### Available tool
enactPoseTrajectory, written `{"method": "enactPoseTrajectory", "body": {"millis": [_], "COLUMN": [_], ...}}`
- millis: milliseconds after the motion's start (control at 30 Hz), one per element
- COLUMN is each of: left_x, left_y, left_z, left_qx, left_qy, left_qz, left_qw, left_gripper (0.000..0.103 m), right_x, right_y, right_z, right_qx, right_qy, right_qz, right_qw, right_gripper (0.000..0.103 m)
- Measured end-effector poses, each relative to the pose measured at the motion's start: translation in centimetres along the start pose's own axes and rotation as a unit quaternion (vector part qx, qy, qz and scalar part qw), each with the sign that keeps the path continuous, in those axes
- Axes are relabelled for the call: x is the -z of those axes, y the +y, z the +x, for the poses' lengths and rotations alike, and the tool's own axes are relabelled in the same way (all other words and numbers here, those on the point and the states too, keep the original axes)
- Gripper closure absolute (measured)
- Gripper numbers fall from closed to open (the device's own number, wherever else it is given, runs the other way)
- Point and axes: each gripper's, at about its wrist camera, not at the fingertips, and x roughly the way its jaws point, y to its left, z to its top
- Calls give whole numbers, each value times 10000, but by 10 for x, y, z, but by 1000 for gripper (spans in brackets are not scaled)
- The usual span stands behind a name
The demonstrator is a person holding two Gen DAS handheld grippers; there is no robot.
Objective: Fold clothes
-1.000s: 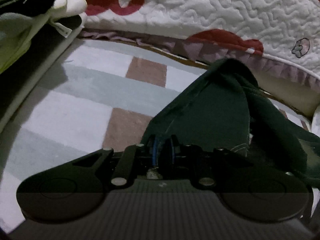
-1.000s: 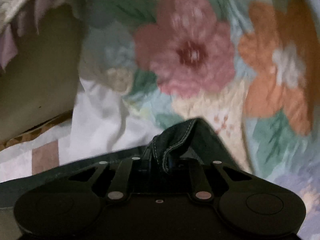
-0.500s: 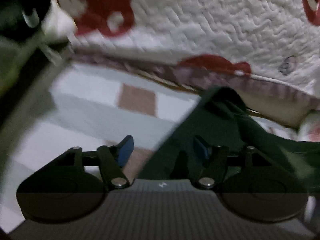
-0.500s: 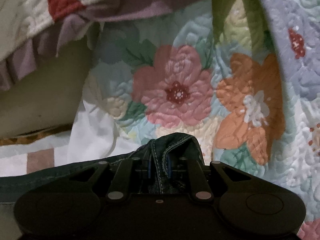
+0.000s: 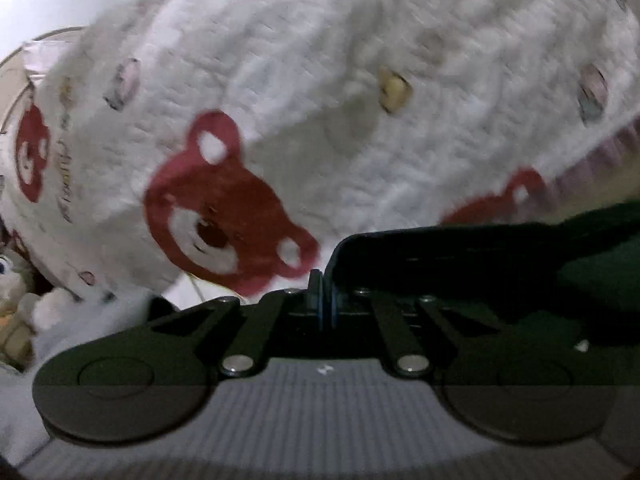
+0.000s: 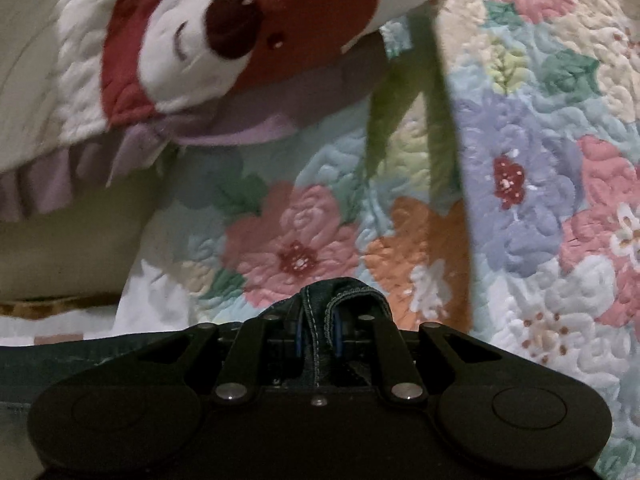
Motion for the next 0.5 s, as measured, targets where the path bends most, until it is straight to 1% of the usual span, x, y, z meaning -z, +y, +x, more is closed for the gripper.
{"method": "enactPoseTrajectory", "body": {"millis": [100, 200, 267, 367, 433, 500], "left_x": [-14, -22, -27, -32, -35, -40], "left_y": [12, 23, 27, 31, 30, 26], "left_z": [0, -6, -11, -9, -2, 15], "left_qx": [-69, 76, 180, 327, 354, 364], "left_qy": [-80, -95, -111, -23, 60, 214], "left_qz": [36, -102, -241, -435, -504, -528], "left_qw": [9999, 9999, 9995, 9985, 9981, 9977], "left_gripper": [99, 99, 99, 99, 99, 99], "right_x": [-8, -15, -21, -33, -43, -58], "right_y": [-13, -24, -28, -28, -25, -22], "right_z": [-4, -9, -10, -10, -10, -7], "right_qx": [52, 91, 99, 159, 221, 251], "right_qy": [-78, -233, -311, -441, -544, -637], "right_qz": [75, 175, 126, -85, -238, -316], "right_qw": [9999, 9995, 9994, 9989, 9980, 9972], "right_gripper": [88, 88, 88, 88, 88, 88]}}
